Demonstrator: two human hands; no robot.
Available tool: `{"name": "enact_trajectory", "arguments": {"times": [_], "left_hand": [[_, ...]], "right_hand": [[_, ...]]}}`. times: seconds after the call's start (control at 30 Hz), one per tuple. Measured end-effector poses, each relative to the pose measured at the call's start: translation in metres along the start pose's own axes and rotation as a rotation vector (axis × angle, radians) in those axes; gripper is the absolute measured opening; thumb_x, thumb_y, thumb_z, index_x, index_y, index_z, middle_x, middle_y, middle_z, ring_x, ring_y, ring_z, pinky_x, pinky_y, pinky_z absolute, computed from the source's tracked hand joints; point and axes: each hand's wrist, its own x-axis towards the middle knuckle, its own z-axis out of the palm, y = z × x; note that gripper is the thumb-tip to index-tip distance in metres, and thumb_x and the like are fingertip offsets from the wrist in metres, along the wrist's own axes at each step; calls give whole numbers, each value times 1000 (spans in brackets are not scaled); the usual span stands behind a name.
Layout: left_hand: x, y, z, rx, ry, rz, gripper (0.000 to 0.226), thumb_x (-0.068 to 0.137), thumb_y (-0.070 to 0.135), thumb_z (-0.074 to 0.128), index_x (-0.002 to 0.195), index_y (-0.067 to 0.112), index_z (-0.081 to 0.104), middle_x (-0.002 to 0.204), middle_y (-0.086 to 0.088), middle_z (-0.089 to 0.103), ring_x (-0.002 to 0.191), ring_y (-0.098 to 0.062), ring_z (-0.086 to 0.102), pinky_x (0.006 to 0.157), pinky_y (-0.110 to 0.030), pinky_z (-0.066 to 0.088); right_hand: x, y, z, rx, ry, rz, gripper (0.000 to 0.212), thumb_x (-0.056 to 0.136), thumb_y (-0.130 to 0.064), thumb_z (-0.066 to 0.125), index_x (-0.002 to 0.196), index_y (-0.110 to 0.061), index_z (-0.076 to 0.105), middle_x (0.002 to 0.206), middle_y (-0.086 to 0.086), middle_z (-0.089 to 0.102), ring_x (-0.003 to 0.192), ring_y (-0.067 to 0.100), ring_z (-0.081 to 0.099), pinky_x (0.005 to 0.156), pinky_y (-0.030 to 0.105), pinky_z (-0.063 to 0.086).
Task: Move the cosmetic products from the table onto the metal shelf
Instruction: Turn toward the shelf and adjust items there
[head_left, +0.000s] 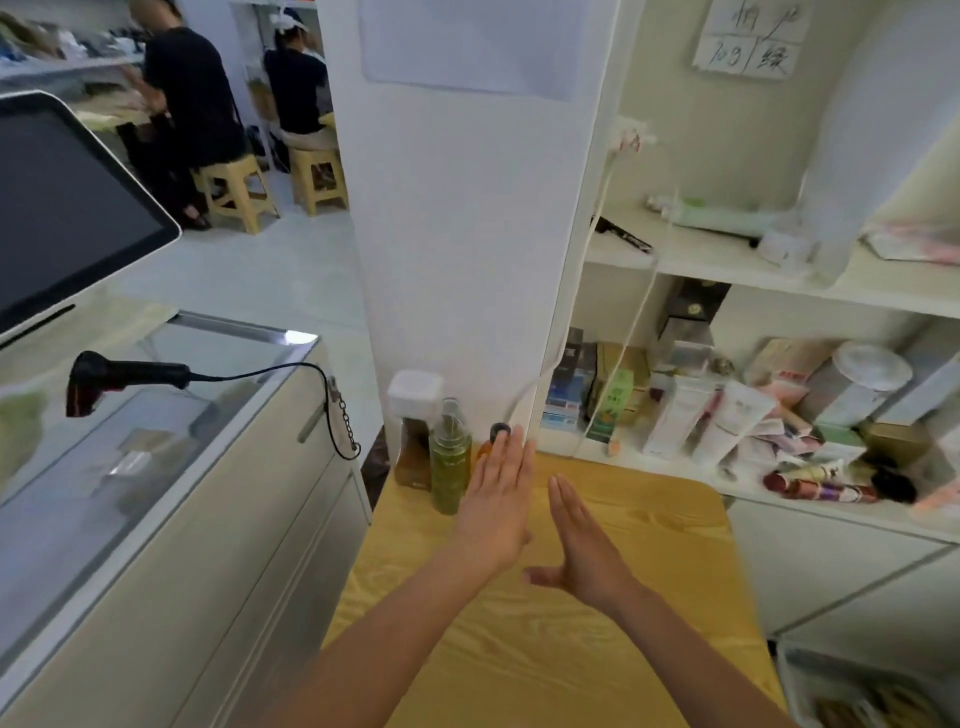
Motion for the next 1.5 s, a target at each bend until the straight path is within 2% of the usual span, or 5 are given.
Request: {"name": "enact_trajectory", "arguments": {"times": [0.3,0.5,0.8,1.17,1.5], "left_hand": [[76,-18,6,21,-39,-20,74,94,-3,42,152,2,-5,157,-26,2,146,-38,5,117,-43,20],[76,-15,9,25,48,68,48,91,1,50,137,2,37,132,-17,37,127,-32,34,94,-37,45],[57,-14,5,-137,-9,117,29,88,2,57,116,9,58,122,-9,46,116,-25,37,82,-34,47],[2,24,-31,-551,-8,312,47,86,21,69,129,28,53,125,8,51,119,-10,43,97,-26,41],[-67,84,23,-945,-523,458,82,62,29,86,133,33,45,127,9,56,117,-13,54,102,-35,45]], "right_hand": [[64,9,17,98,-45,102,138,50,-93,33,147,-8,-17,156,3,-20,143,13,-14,119,32,8],[83,18,39,207,-29,147,110,72,-38,77,151,-13,4,159,1,1,146,16,4,116,32,22],[78,12,50,771,32,392,82,69,-2,81,137,-13,36,124,-1,49,117,19,48,74,13,46],[-30,-13,47,1147,309,550,68,66,-6,84,114,-37,48,106,-20,59,97,2,56,60,15,49],[-176,-34,39,1205,580,657,58,59,-16,87,109,-28,60,92,-6,72,75,10,67,61,28,53]]}}
